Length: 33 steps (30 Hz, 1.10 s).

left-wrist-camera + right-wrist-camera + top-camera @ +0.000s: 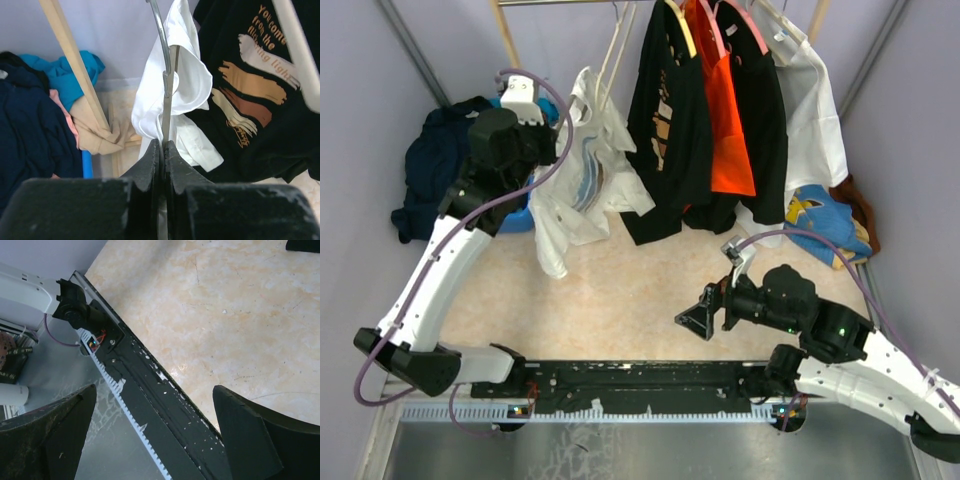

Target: Place the t-shirt on the hanger

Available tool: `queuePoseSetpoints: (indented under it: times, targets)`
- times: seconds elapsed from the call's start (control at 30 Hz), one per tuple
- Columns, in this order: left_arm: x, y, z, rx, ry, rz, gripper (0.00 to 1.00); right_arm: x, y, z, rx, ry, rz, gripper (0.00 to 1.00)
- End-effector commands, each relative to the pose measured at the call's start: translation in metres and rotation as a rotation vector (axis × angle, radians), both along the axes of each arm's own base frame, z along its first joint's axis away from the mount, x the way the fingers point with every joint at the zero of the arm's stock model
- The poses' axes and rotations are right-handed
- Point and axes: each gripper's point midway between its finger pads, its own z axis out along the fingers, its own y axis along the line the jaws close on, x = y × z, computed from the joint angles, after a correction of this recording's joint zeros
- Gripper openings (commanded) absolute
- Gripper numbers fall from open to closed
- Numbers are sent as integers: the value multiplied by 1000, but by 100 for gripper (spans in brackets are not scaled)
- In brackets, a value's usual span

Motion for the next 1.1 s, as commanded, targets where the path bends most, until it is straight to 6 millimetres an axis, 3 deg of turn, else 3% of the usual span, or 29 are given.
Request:
queuePoseSetpoints:
  times: [0.0, 0.23, 0.83, 0.97, 1.07]
  targets:
    - [-2, 9, 63, -16, -148, 19, 0, 3, 5, 28, 55, -56, 7, 99]
    - [12, -2, 118, -27, -268, -15, 0, 4, 6, 27, 57, -55, 3, 99]
    - [41, -27, 177, -18, -473, -76, 0, 2, -1, 17, 62, -34, -19, 99]
    - [49, -30, 169, -3, -428, -76, 0, 2, 1, 13, 60, -28, -16, 99]
    - [41, -27, 133, -15, -382, -82, 0, 3, 4, 10, 69, -27, -16, 99]
